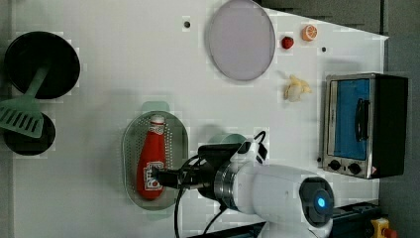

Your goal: Pick ketchup from strainer and place it on the table

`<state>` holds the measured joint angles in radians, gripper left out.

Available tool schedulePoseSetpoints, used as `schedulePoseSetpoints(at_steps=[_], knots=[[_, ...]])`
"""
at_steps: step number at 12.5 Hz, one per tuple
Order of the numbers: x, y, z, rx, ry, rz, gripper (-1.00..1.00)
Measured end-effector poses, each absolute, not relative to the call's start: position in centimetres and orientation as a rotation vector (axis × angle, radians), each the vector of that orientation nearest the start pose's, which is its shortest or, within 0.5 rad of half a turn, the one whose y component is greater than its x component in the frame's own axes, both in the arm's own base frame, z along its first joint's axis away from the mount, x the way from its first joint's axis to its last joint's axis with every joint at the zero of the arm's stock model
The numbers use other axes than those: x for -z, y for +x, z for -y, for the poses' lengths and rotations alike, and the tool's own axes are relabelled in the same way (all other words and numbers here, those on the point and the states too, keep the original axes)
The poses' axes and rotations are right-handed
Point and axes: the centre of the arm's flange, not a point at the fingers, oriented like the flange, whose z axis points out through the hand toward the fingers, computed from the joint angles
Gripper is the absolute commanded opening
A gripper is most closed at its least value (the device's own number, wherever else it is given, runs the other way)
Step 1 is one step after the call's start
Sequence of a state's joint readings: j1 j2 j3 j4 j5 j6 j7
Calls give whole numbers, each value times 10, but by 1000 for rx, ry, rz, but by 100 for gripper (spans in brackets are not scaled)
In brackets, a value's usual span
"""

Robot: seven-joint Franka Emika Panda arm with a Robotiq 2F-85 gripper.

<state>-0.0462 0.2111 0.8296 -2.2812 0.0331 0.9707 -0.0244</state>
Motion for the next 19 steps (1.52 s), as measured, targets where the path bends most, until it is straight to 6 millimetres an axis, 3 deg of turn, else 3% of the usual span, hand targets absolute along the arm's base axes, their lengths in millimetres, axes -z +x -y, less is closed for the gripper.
schedulePoseSetpoints(at_steps=[4,9,12,15,19], knots=[[-227,383,-359,-170,-2881,-101,100],[-175,384,-352,-280,-2830,-170,100],[-166,384,-351,-264,-2841,-174,92],[-159,387,-350,-243,-2857,-175,20],[-164,390,-357,-227,-2847,-178,18]])
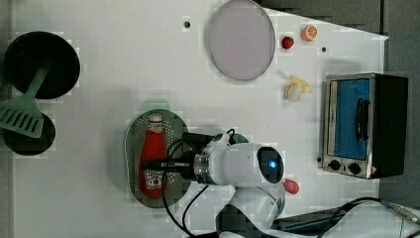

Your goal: Pick ketchup from strainer and place it on the table

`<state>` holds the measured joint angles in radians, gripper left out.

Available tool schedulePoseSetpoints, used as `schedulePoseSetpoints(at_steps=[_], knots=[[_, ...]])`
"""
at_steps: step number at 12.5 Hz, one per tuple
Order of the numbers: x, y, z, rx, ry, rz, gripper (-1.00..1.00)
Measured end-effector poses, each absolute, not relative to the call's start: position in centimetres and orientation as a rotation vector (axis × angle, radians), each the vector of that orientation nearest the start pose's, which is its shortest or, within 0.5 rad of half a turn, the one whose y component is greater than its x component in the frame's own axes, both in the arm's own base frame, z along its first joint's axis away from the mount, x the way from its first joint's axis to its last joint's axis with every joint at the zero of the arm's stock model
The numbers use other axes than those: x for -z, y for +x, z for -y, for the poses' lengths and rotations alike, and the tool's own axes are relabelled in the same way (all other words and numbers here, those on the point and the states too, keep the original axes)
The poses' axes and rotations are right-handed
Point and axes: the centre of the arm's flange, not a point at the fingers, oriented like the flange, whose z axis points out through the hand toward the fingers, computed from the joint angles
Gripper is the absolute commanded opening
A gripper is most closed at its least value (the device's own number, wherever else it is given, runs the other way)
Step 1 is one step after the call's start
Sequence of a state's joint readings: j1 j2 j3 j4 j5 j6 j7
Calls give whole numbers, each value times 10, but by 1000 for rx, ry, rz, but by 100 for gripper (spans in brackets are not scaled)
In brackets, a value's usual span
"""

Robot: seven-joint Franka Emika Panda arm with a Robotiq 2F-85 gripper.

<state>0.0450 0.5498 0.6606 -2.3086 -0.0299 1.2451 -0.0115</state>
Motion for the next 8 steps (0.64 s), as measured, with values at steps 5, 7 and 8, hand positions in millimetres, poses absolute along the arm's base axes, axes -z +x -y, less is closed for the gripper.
schedulePoseSetpoints(at_steps=[5,7,8], knots=[[-235,387,-360,-217,-2973,-124,18],[-292,403,-361,-184,-2988,-187,18],[-321,414,-363,-151,-2988,-196,18]])
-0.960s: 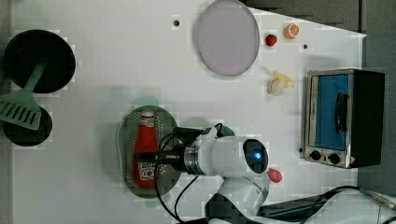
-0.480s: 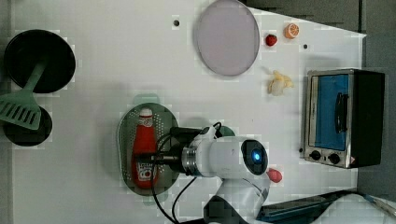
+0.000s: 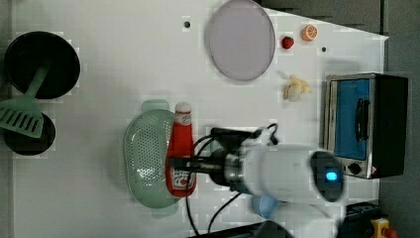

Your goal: Pick ketchup from strainer and place it on the table

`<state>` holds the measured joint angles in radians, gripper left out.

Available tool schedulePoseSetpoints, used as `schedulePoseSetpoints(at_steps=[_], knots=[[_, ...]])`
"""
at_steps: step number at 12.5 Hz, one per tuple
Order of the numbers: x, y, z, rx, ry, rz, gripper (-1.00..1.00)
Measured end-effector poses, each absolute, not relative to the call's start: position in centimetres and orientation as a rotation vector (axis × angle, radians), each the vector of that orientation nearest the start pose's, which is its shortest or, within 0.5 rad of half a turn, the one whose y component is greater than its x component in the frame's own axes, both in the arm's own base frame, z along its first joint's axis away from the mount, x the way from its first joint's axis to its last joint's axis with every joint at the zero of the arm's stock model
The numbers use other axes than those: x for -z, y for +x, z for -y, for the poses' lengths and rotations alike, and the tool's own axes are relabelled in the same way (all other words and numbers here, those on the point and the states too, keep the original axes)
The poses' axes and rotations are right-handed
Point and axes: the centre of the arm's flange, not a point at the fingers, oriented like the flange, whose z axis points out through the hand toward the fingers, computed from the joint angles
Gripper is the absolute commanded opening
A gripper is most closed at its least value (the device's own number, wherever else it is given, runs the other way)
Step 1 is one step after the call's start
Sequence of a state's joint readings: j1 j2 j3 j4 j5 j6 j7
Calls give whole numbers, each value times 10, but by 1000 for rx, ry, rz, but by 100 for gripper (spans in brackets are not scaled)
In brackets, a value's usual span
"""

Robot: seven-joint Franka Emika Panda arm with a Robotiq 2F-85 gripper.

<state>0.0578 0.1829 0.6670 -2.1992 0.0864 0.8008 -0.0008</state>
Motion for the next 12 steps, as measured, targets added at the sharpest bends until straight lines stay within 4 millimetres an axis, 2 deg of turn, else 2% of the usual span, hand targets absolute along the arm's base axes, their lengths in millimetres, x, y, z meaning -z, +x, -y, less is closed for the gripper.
schedulePoseSetpoints(at_steps=[2,3,5,6,8,10,12], knots=[[-371,435,-359,-135,-2998,-234,18],[-392,447,-348,-142,-3005,-271,18],[-418,473,-310,-133,-3016,-345,18],[-423,490,-284,-124,-3013,-380,18],[-424,523,-218,-73,-3041,-406,18],[-416,548,-138,-43,-3095,-438,18],[-406,559,-61,-56,-3123,-531,18]])
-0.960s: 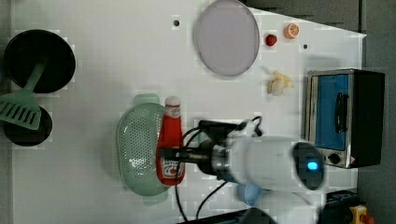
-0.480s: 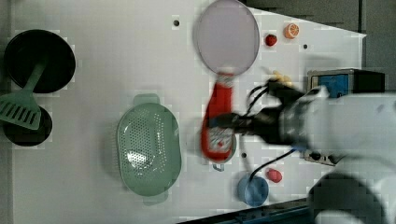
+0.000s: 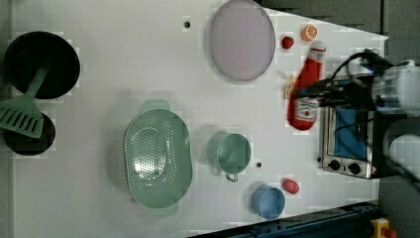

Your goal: Pick ketchup from strainer and place it on the table

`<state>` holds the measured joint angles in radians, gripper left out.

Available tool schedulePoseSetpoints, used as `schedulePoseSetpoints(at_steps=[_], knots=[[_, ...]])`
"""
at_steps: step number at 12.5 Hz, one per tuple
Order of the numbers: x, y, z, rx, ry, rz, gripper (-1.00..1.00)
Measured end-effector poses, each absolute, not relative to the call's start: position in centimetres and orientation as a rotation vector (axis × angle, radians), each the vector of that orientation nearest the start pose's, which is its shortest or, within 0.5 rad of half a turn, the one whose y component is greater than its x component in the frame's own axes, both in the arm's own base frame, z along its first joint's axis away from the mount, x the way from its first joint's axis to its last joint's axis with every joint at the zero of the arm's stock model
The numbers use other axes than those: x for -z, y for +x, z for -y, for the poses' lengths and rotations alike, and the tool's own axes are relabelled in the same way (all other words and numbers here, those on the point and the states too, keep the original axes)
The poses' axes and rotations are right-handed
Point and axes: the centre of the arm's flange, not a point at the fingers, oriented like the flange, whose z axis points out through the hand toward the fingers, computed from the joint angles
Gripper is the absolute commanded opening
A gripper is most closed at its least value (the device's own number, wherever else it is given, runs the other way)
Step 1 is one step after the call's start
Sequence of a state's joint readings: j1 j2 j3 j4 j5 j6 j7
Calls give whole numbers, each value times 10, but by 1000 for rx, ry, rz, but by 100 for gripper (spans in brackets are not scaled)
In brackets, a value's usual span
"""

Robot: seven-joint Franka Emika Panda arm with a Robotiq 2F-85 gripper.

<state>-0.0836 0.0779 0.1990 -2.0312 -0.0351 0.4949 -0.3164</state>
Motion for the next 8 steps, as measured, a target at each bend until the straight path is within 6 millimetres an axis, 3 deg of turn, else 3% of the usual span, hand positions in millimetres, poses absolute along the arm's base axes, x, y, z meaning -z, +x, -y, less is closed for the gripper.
schedulePoseSetpoints(at_steps=[2,4,6,8], knots=[[-391,554,-4,-102,-3112,-654,18],[-369,542,27,-157,-3106,-727,18],[-338,525,35,-143,-3104,-727,18],[-306,512,30,-114,-3102,-704,18]])
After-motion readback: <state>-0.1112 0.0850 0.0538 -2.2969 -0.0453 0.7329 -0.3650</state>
